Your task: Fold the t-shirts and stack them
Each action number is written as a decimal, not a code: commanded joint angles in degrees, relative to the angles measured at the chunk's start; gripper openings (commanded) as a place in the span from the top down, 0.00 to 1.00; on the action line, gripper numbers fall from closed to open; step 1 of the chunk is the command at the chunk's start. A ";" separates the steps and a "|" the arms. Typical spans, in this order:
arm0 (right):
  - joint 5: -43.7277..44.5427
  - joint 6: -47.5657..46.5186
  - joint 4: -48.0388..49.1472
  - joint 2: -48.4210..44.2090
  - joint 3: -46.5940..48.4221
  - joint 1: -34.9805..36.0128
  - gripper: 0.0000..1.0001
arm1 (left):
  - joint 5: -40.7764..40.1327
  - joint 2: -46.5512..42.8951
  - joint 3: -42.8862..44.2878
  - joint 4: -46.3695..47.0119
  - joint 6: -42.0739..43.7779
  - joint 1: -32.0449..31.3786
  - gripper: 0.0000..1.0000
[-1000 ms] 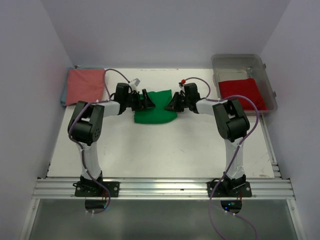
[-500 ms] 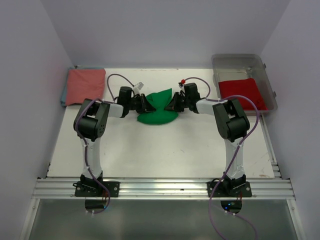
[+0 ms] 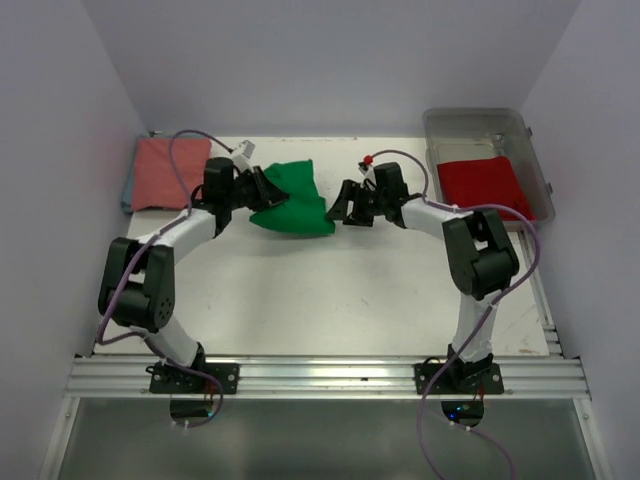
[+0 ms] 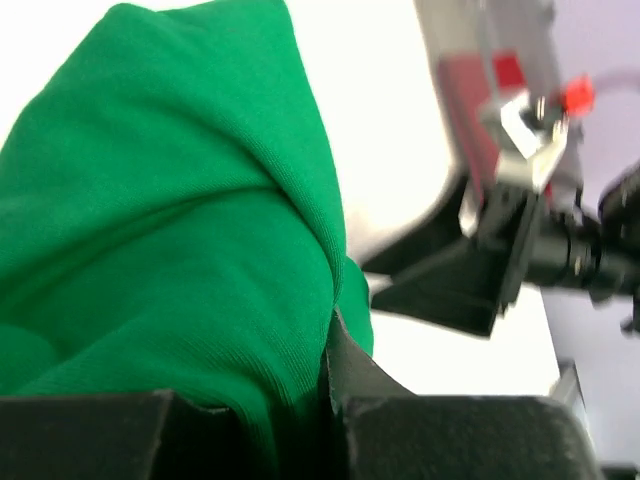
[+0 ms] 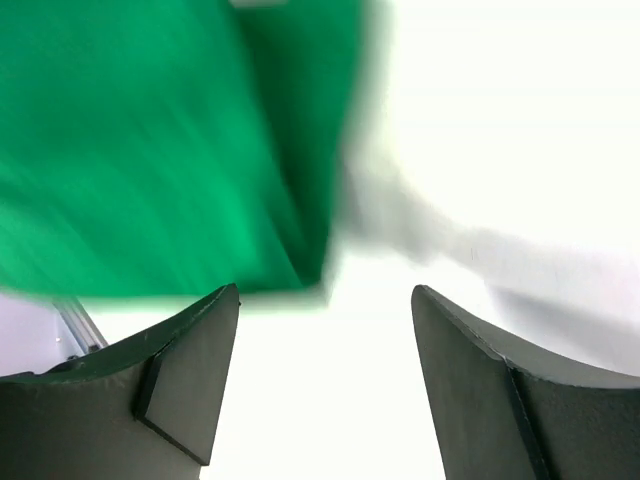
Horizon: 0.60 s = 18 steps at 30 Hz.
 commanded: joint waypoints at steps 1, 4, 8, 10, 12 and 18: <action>3.46 -3.39 -5.60 -8.49 -2.77 -0.03 0.26 | -5.54 -5.80 -0.25 -0.15 -0.92 3.52 1.00; 3.90 -4.10 -5.78 -12.44 -6.28 -0.03 0.26 | -7.03 -6.86 1.06 0.02 -1.54 6.77 1.00; 3.81 -4.80 -6.48 -15.00 -9.63 -0.11 0.26 | -13.87 -7.47 5.36 1.67 -1.01 11.60 1.00; 3.72 -4.89 -6.48 -15.45 -11.39 -0.03 0.26 | -15.73 -6.86 7.29 2.74 -0.93 12.66 1.00; 3.29 -4.63 -6.04 -15.54 -12.79 -0.03 0.26 | -17.93 -5.02 11.16 3.71 -0.92 15.56 1.00; 2.58 -4.62 -6.48 -15.89 -15.52 0.06 0.26 | -13.29 4.47 21.27 15.81 -4.43 20.75 1.00</action>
